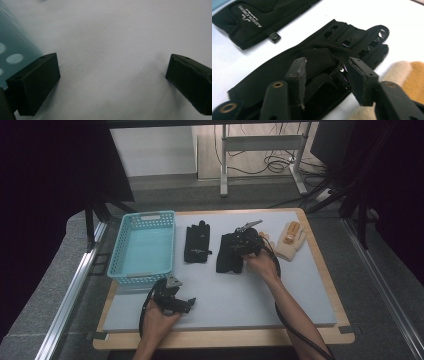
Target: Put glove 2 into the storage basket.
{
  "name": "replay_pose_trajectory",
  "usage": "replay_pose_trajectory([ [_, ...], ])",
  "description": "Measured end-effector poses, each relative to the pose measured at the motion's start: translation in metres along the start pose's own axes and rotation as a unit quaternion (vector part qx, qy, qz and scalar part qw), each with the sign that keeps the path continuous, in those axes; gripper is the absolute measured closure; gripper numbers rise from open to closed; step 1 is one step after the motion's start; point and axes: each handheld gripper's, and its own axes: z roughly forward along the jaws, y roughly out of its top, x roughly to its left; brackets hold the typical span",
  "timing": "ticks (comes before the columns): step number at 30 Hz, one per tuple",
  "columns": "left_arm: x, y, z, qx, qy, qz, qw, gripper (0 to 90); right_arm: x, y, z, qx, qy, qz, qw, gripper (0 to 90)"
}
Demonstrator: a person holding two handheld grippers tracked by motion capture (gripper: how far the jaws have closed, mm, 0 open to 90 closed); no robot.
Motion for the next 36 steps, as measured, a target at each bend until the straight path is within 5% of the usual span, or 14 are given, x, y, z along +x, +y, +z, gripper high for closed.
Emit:
replay_pose_trajectory([
  [10, 0.0, 0.0, 0.0, 0.0, 0.0, 0.0, 1.0, 0.0, -0.001, 0.001, 0.03, 0.033, -0.017, 0.002, 0.9993, 42.6],
  [11, 0.0, 0.0, 0.0, -0.002, -0.001, -0.002, 1.0, 0.0, -0.003, 0.001, 0.031, 0.032, -0.004, 0.018, 0.9993, 49.1],
  [18, 0.0, 0.0, 0.0, 0.0, 0.0, -0.001, 1.0, 0.0, -0.002, 0.001, 0.03, 0.035, 0.022, 0.033, 0.9986, 79.0],
  [22, 0.0, 0.0, 0.0, 0.003, 0.001, 0.001, 1.0, 0.0, 0.001, 0.002, 0.028, 0.035, 0.014, 0.02, 0.9991, 81.9],
  [27, 0.0, 0.0, 0.0, 0.001, 0.0, 0.0, 1.0, 0.0, 0.004, 0.004, 0.019, 0.02, 0.005, 0.003, 0.9998, 82.7],
  [36, 0.0, 0.0, 0.0, 0.0, 0.0, -0.001, 1.0, 0.0, 0.018, 0.005, -0.026, -0.023, 0.032, 0.003, 0.9992, 82.8],
])
